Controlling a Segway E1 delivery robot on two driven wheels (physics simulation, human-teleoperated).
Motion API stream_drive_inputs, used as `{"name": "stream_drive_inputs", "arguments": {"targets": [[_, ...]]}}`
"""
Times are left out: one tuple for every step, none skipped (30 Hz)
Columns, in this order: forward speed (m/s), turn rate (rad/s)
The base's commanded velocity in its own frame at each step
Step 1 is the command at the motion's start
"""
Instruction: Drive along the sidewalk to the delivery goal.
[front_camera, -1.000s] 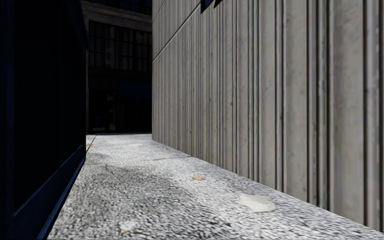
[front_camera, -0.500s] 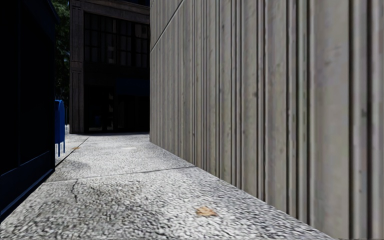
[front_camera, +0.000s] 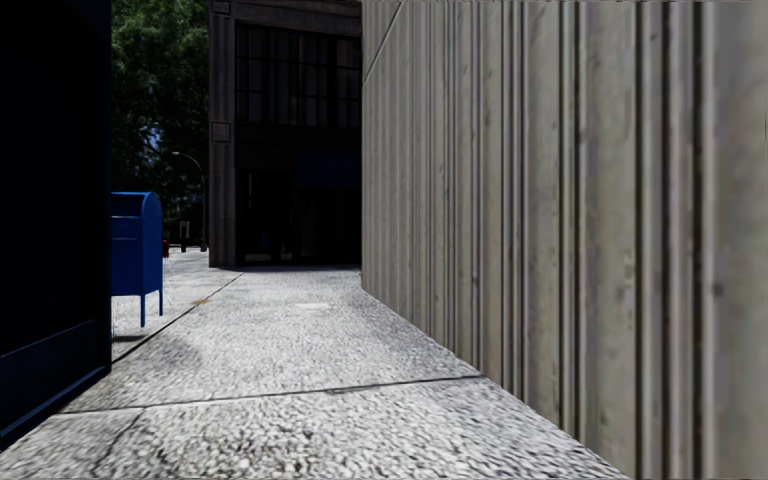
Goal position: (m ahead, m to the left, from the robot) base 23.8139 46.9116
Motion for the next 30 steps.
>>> {"name": "stream_drive_inputs", "arguments": {"targets": [[2.0,0.47],[2.0,0.47],[2.0,0.47],[2.0,0.47],[2.0,0.47],[2.0,0.47],[2.0,0.47],[2.0,0.47],[2.0,0.47],[2.0,0.47],[2.0,0.47],[2.0,0.46],[2.0,0.45],[2.0,0.45],[2.0,0.44],[2.0,0.44],[2.0,0.44],[2.0,0.44],[2.0,0.44],[2.0,0.44],[2.0,0.44],[2.0,0.42],[2.0,0.42],[2.0,0.41],[2.0,0.4],[2.0,0.4],[2.0,0.4],[2.0,0.4],[2.0,0.4],[2.0,0.4]]}}
